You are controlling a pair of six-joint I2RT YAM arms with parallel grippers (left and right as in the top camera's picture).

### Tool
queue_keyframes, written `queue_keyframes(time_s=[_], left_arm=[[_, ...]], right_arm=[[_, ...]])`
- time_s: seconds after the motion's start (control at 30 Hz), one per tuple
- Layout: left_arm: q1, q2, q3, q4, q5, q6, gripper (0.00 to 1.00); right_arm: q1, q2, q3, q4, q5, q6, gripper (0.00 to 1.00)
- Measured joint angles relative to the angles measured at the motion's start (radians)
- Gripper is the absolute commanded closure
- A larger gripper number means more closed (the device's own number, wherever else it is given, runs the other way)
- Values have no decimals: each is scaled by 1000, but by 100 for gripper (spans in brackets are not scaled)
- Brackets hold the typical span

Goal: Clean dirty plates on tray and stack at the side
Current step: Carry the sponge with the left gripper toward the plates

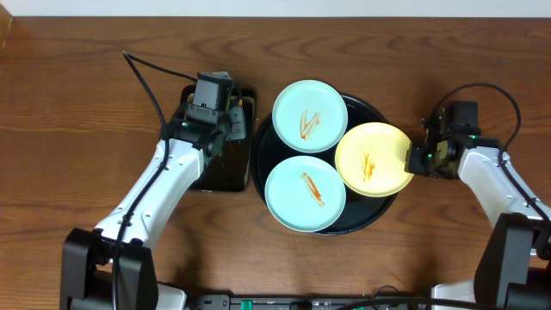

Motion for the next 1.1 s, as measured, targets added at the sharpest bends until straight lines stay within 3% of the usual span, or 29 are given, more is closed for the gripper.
queue_keyframes(time_s=[0.53,1.1], left_arm=[[0,0,0,-114,27,-46,93],[-34,0,0,-134,207,-100,93]], right_arm=[[0,0,0,0,0,0,99],[0,0,0,-2,0,0,99]])
